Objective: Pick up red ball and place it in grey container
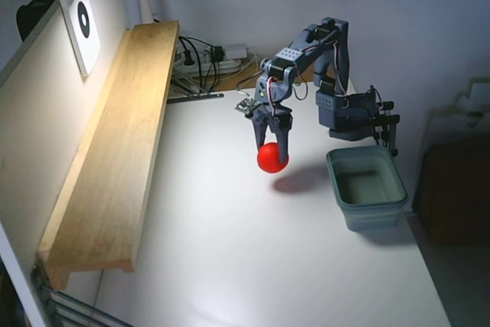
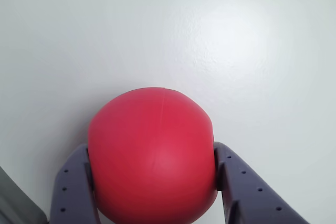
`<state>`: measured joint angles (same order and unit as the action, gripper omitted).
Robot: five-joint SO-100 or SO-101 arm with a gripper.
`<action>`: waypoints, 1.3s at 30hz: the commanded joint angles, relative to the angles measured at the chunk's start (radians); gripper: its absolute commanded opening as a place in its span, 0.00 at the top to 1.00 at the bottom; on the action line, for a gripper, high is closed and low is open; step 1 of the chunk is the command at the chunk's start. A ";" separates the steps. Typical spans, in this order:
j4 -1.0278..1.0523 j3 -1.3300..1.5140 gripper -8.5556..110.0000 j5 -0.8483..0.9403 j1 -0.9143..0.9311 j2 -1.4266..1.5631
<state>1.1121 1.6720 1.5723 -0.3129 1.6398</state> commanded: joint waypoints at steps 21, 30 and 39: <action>0.442 -0.603 0.73 -0.002 -0.040 -0.064; 0.442 -0.603 0.73 -0.002 -0.220 -0.064; 0.442 -0.603 0.73 -0.002 -0.398 -0.064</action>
<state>1.5493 1.1137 1.5739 -0.6581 1.5631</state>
